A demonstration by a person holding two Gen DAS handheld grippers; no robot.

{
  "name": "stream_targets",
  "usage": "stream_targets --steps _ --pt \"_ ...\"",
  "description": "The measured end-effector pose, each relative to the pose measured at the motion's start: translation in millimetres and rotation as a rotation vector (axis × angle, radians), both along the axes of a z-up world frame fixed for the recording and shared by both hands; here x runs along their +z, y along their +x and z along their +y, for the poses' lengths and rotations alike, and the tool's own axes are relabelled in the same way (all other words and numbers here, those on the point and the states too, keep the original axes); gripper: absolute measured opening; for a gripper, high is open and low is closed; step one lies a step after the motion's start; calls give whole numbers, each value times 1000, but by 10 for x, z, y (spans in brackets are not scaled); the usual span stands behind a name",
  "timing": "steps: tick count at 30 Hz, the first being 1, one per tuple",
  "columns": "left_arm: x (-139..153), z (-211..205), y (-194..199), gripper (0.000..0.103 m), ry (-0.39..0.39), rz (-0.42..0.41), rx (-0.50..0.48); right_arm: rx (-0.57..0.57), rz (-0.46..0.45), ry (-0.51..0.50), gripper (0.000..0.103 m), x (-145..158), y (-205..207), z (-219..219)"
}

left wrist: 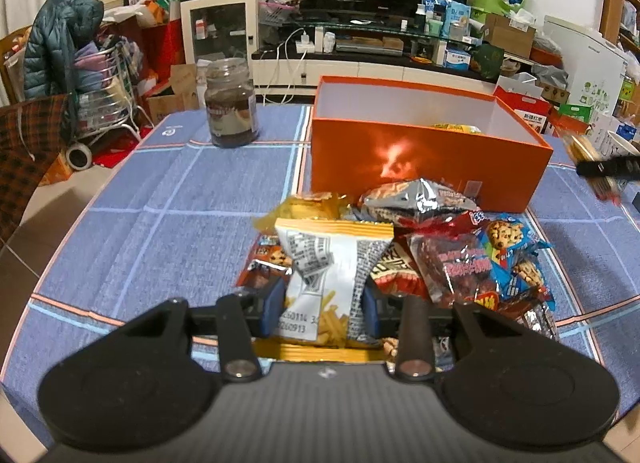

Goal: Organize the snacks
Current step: 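Lift the biscuit packet with right gripper and carry it over the orange box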

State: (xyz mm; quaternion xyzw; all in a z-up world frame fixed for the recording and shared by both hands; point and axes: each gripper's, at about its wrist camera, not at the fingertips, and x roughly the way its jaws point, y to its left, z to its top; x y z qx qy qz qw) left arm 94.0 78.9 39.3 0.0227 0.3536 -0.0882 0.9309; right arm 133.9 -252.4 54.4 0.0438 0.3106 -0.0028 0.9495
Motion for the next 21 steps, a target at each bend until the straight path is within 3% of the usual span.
stream_targets --steps 10,21 --pt "-36 -49 135 36 8 15 -14 50 -42 -10 21 57 676 39" --pt "-29 -129 148 36 17 18 -36 77 -64 -25 21 70 1043 201"
